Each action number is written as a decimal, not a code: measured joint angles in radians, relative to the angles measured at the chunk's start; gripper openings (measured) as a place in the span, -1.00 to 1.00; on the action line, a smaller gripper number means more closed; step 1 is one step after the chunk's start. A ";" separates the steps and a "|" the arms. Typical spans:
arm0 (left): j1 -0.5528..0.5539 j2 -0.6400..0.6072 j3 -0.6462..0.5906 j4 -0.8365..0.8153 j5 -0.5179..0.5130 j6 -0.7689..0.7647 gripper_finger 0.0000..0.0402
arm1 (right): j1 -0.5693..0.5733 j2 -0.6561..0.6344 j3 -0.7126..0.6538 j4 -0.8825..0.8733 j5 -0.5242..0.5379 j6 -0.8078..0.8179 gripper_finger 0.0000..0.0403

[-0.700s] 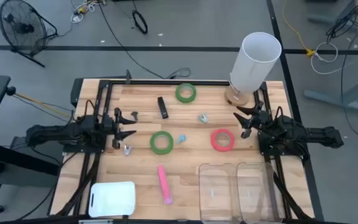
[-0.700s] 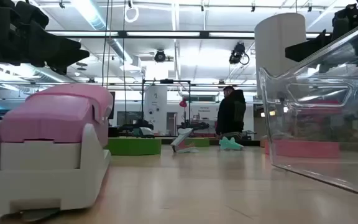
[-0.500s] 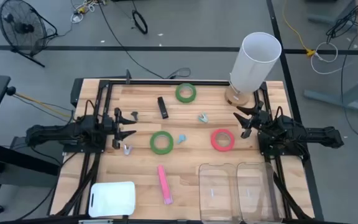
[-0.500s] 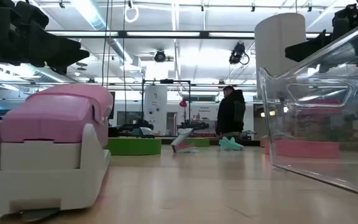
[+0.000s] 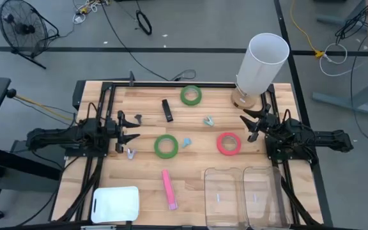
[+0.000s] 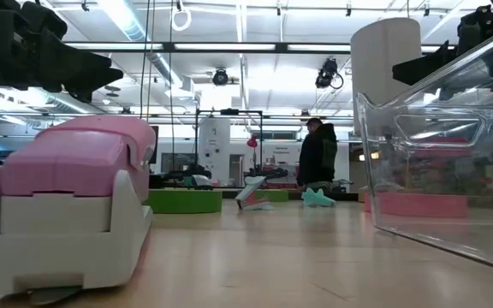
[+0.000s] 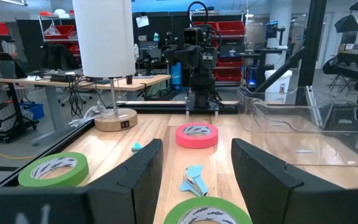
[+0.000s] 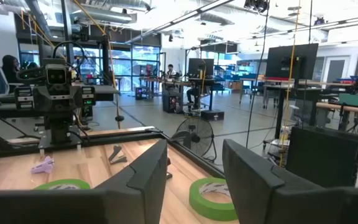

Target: Pick and place Stapler, Stapler remover, tape

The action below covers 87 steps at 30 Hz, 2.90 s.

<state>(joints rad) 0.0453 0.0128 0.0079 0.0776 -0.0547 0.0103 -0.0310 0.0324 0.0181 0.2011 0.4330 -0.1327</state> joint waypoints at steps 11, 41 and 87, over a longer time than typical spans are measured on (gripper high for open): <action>0.000 0.000 0.000 0.000 0.000 0.000 -0.03 | 0.000 0.000 0.000 0.000 0.000 0.000 -0.22; 0.000 0.000 0.000 0.000 0.000 0.000 -0.03 | 0.000 0.000 0.000 0.000 0.000 0.000 -0.22; 0.000 0.000 0.000 0.061 0.000 -0.007 -0.03 | 0.054 0.573 0.136 0.259 0.015 0.219 -0.22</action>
<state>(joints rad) 0.0455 0.0132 0.0082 0.1390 -0.0548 0.0037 0.0227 0.6051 0.1542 0.4604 0.4482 0.0864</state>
